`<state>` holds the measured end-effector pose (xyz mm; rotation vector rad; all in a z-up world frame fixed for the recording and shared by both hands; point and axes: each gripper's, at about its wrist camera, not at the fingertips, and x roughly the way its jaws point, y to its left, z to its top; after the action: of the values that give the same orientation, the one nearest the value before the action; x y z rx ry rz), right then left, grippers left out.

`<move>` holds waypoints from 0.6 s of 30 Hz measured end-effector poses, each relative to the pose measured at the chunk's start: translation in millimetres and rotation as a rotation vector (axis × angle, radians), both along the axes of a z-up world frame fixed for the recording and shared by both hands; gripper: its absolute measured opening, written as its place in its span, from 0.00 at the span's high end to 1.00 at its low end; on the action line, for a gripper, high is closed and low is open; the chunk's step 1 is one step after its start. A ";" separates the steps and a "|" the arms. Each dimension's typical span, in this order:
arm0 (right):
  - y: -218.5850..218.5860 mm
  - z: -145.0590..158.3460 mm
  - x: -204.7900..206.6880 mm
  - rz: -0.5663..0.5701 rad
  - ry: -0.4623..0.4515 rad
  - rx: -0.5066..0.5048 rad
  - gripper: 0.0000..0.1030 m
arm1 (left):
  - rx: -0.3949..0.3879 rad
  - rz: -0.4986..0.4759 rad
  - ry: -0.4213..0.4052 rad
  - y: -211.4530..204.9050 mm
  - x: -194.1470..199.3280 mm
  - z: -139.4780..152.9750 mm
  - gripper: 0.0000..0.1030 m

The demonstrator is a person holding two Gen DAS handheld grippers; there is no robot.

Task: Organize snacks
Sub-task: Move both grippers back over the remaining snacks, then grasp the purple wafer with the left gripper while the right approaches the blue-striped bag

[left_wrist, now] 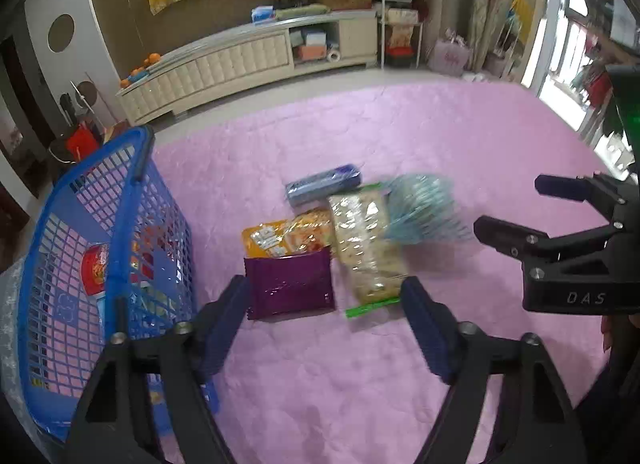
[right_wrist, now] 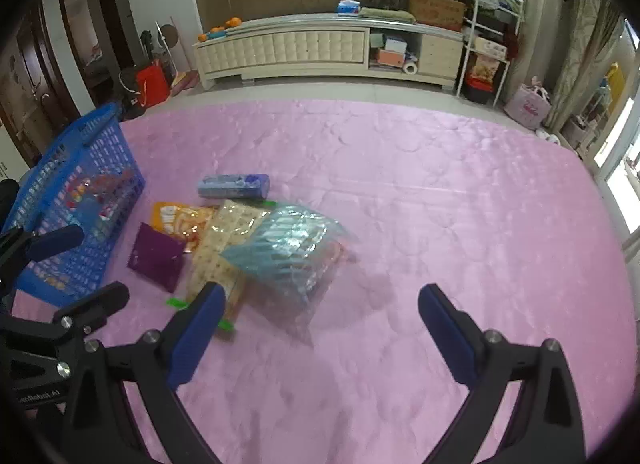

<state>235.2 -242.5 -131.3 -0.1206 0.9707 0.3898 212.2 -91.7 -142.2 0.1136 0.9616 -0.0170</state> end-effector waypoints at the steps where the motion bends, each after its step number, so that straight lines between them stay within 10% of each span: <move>1: 2.8 -7.9 6.1 0.009 0.007 -0.003 0.04 | 0.011 -0.008 0.016 -1.8 4.9 -7.6 0.35; 18: 22.6 -26.8 26.4 0.048 0.038 -0.012 0.04 | 0.037 0.074 0.123 30.8 52.6 -58.9 0.43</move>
<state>261.6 -219.8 -158.2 -0.1480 1.0092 0.4318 264.9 -60.9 -201.1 0.1117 1.0883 0.0624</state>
